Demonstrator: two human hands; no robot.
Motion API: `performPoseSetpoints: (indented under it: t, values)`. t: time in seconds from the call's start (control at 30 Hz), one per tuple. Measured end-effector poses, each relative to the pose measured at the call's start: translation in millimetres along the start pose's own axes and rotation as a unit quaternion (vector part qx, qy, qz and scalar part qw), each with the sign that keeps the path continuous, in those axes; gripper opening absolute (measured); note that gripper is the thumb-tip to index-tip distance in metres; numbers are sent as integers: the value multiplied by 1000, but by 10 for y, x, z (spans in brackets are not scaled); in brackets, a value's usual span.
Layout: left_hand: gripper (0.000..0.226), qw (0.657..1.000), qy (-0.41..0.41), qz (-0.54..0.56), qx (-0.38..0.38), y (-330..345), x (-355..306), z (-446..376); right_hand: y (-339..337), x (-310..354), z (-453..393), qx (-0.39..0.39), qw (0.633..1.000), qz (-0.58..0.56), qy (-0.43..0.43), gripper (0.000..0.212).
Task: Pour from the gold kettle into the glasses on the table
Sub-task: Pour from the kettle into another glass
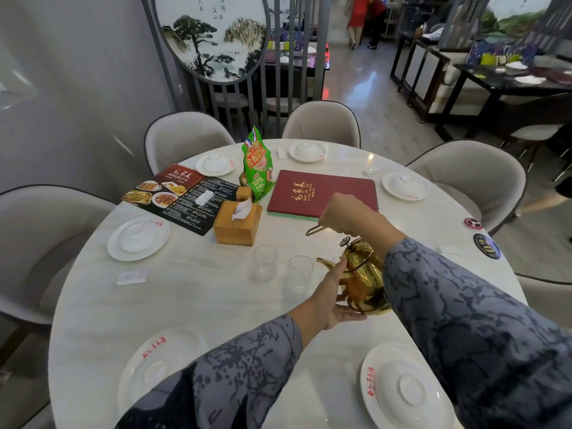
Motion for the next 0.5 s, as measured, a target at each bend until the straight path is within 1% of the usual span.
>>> performPoseSetpoints:
  t: [0.23, 0.4, 0.5]
  values:
    - [72, 1000, 1, 1, 4, 18, -17, -16, -19, 6, -27, -4, 1000, 6, 3, 7]
    - [75, 1000, -1, 6, 7, 25, -19, -34, -32, 1, -13, -2, 1000, 12, 10, 13]
    - [74, 1000, -5, 4, 7, 2, -11, -50, -6, -14, -38, -1, 1000, 11, 11, 11]
Point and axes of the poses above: each hand's wrist, its own z-axis away from the middle knuckle, its own y-axis out of the palm, x = y × z, the point moved 4 cm from there along -z, towards the middle knuckle, and after that the axes turned 14 degrees about x, right-handed, at the moved point
